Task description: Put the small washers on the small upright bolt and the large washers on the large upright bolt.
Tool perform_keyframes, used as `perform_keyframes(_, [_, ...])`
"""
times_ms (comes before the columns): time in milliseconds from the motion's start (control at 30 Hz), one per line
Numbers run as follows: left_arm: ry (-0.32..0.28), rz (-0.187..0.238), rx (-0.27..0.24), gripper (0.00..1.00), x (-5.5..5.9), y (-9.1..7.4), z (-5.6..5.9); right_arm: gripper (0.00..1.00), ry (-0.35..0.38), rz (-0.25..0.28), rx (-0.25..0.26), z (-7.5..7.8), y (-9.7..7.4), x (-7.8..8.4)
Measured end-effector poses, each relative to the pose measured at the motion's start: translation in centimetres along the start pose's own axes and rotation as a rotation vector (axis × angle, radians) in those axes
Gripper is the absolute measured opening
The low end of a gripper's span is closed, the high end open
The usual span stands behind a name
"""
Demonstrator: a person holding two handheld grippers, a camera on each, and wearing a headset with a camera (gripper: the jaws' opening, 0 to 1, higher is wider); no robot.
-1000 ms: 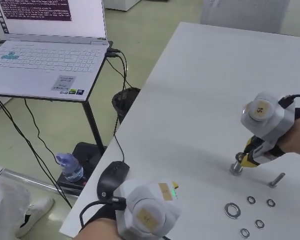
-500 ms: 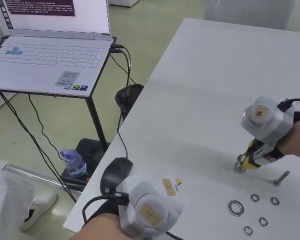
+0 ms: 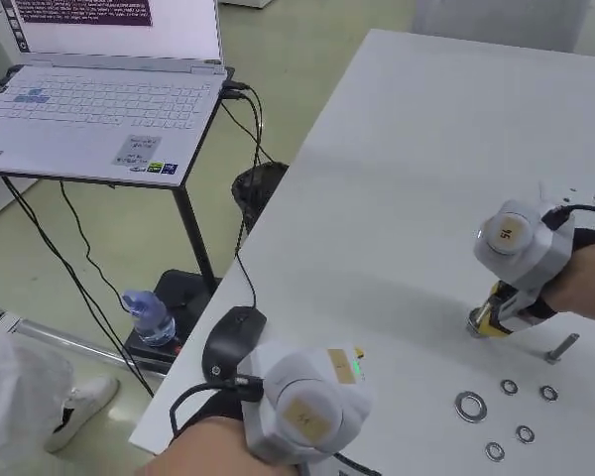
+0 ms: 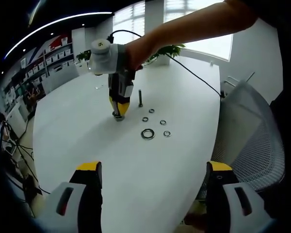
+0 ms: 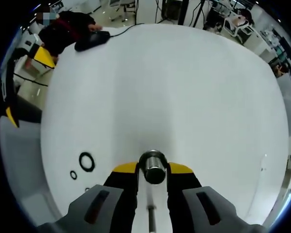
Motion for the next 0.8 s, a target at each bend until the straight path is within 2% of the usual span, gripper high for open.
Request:
perform_keyframes(433, [-0.002,0.005,-0.008,0.88,-0.04,-0.02,0.08,0.23,0.018,0.0,0.003,-0.14,0.16,0.07])
perform_keyframes(800, [-0.007,0.018,-0.004,0.86,-0.35,-0.04,0.15,0.24,0.004,-0.003,0.001,-0.19,0.21,0.2])
Point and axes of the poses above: the centre of the closed fingertips' face, and the gripper's own axes: y roughly forward along the fingers, z roughly to its right, x roughly out of its underside, the point moved 5 cm from there along -y, roughly backward along the fingers, and after that the axes turned 12 degrees about -y, right-handed, at the moved point
